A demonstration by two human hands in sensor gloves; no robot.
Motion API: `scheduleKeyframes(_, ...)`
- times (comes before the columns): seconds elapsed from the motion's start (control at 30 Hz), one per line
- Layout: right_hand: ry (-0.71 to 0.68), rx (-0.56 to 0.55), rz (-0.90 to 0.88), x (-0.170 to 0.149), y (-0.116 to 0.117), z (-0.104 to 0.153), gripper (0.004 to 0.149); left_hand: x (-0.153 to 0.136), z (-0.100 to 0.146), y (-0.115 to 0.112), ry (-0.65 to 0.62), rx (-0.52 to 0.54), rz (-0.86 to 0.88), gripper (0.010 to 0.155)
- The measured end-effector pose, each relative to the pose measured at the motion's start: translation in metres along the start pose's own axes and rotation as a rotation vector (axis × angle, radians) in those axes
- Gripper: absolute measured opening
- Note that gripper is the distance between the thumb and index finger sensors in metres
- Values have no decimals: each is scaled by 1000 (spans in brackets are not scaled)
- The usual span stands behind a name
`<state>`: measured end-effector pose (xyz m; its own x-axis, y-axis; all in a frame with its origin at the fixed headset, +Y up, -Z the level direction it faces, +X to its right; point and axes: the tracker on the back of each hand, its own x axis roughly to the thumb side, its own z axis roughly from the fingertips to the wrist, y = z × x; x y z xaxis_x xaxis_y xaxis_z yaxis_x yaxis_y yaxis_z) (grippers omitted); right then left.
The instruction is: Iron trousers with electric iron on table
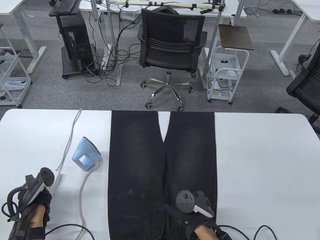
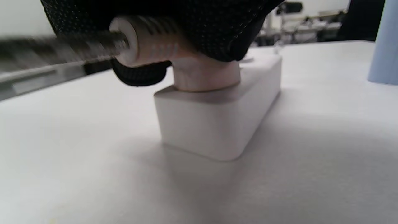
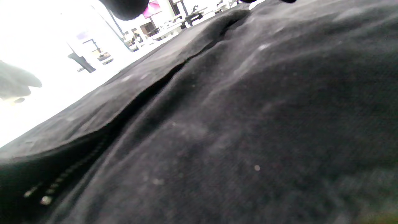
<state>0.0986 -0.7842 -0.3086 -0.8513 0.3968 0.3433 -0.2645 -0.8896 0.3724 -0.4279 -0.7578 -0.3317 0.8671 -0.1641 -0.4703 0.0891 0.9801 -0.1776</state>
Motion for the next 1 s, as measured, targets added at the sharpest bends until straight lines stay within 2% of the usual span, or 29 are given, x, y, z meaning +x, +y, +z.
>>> scheduleKeyframes(0.3,1,9,-2,0,0,-1,88,1,-2,0,2,-21,-20,61)
scheduleKeyframes(0.4,2,4,-7,-1,0,0,88,0,-2,5,13,-35,32,61)
scheduleKeyframes(0.5,2,2,-6,-1,-1,0,88,5,0,17,-6,10,101,71)
scheduleKeyframes(0.63,-2,7,-4,-1,0,0,88,16,-5,26,-28,-25,123,87)
scheduleKeyframes(0.83,-3,10,0,-1,0,0,88,23,-18,-4,-7,-190,85,90)
scheduleKeyframes(0.9,-3,13,0,-1,0,0,88,23,-21,-13,-1,-214,93,89)
scheduleKeyframes(1.0,-2,25,-1,-1,1,0,88,23,-24,-14,4,-179,116,85)
